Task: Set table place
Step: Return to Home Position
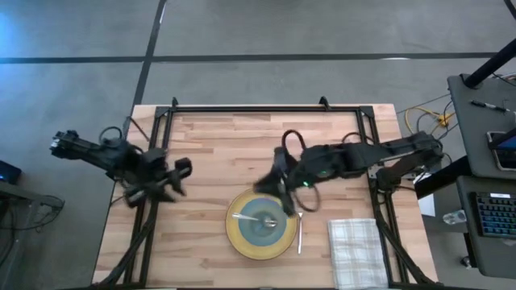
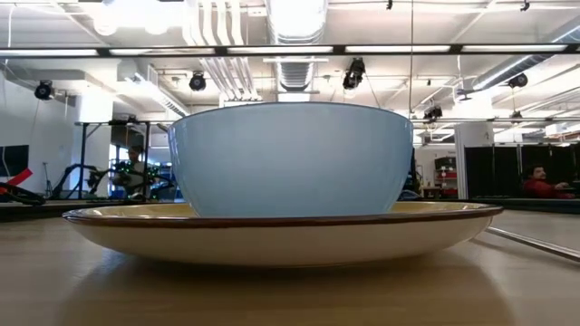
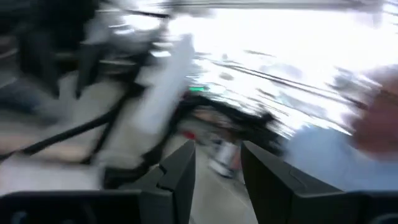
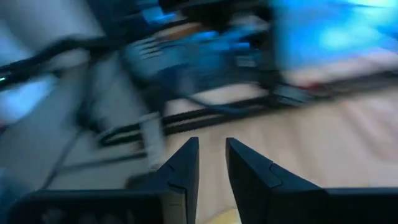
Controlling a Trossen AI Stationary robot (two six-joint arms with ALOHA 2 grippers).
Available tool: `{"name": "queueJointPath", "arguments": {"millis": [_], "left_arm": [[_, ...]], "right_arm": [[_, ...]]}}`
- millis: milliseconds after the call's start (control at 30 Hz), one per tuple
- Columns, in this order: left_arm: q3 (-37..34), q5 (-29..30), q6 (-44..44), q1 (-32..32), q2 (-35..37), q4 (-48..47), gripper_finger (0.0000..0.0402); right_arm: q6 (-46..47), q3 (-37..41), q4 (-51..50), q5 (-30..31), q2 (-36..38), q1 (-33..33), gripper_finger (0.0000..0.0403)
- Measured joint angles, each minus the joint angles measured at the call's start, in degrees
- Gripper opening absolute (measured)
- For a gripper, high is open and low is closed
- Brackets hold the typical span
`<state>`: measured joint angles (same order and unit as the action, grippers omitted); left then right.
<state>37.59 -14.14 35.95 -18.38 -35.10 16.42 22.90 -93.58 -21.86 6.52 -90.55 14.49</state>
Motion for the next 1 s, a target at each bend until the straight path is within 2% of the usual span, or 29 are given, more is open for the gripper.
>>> {"name": "queueJointPath", "arguments": {"millis": [33, 100, 167, 267, 367, 567, 633, 733, 867, 1000], "left_arm": [[-0.37, -3.49, -1.7, -0.01, 0.61, 2.29, 0.0114], [-1.06, -7.64, -2.24, -0.02, 1.62, 5.57, 0.0114], [-1.85, -8.15, -4.76, 0.06, 2.3, 5.39, 0.0114], [-4.87, -8.17, -5.17, 0.1, 3.23, 6.04, 0.0114], [-10.04, -7.97, -5.38, 0.12, 4.9, 11.13, 0.0114], [-24.26, -7.95, -8.56, 0.1, 8.33, 37.41, 0.0114], [-27.32, -7.83, -10.19, 0.14, 9.58, 41.1, 0.0114], [-30.45, -5.88, -11.77, 0.28, 11.99, 40.91, 0.0114], [-33.24, -3.7, -11.06, 0.84, 14.73, 36.03, 0.0114], [-33.32, -1.42, -5.44, 2.27, 18.76, 24.94, 0.0114]], "right_arm": [[-2.35, -1.19, -0.14, -3.77, 0.13, 0.1, 0.0073], [-1.04, -1.87, -3.45, -6.69, 1.47, -0.64, 0.0071], [0.14, -0.66, -7.67, -6.69, 3.87, -2.02, 0.0069], [1.91, 5.22, -8.15, -5.73, 8.66, -4.23, 0.0068], [3.9, 15.24, -0.43, -6.45, 14.8, -5.57, 0.0069], [3.7, 38.05, 24.68, -6.23, 28.09, -6.45, 0.0075], [3.81, 43.75, 29.3, -6.39, 31.45, -6.27, 0.0075], [4.31, 50.33, 34.19, -6.31, 36.42, -6.25, 0.0071], [4.37, 56.52, 34.43, -2.42, 42.64, -6.35, 0.0068], [4.51, 61.12, 34.1, -1.22, 49.13, -6.37, 0.0072]]}}
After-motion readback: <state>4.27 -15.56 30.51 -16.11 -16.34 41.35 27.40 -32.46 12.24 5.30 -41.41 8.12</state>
